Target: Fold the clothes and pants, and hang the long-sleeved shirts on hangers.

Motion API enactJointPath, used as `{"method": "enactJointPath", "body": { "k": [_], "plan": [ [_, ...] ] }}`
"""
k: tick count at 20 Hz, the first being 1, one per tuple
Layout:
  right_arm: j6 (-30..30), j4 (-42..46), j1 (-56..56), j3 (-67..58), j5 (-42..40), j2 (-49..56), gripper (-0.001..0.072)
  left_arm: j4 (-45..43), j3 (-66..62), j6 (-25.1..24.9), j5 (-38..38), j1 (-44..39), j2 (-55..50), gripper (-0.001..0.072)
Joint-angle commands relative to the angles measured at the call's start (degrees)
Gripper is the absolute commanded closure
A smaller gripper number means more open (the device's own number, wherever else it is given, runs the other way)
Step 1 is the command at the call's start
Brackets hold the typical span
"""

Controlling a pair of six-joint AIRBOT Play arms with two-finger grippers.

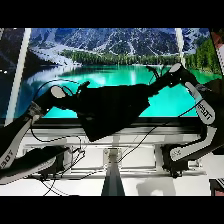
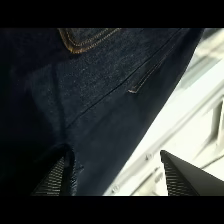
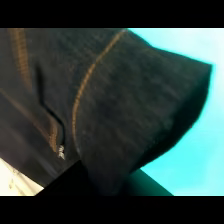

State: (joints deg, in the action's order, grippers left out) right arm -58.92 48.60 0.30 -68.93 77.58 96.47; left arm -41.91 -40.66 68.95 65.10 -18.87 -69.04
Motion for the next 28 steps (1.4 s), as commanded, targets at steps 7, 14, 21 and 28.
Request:
{"method": "enactJointPath", "body": {
  "k": [7, 14, 21, 28],
  "plan": [
    [-22.45, 28.83, -9.51, -22.01, -9.92, -19.69, 0.0678, -0.28, -14.01, -8.00, 1.14, 9.79, 0.24, 0.0050],
    [-42.01, 37.16, -34.25, -27.96, 4.28, -34.14, 0.0678, -5.70, -23.82, -9.44, 1.09, 9.68, 3.98, 0.0055],
    [-45.00, 42.03, -60.24, -28.33, 15.67, -39.45, 0.0679, -8.63, -25.62, -9.40, 0.26, 9.68, 10.64, 0.0054],
    [-45.68, 40.65, -66.79, -28.28, 13.44, -39.19, 0.0154, -8.63, -25.59, -9.40, 0.26, 9.68, 10.58, 0.0054]
  ]
}}
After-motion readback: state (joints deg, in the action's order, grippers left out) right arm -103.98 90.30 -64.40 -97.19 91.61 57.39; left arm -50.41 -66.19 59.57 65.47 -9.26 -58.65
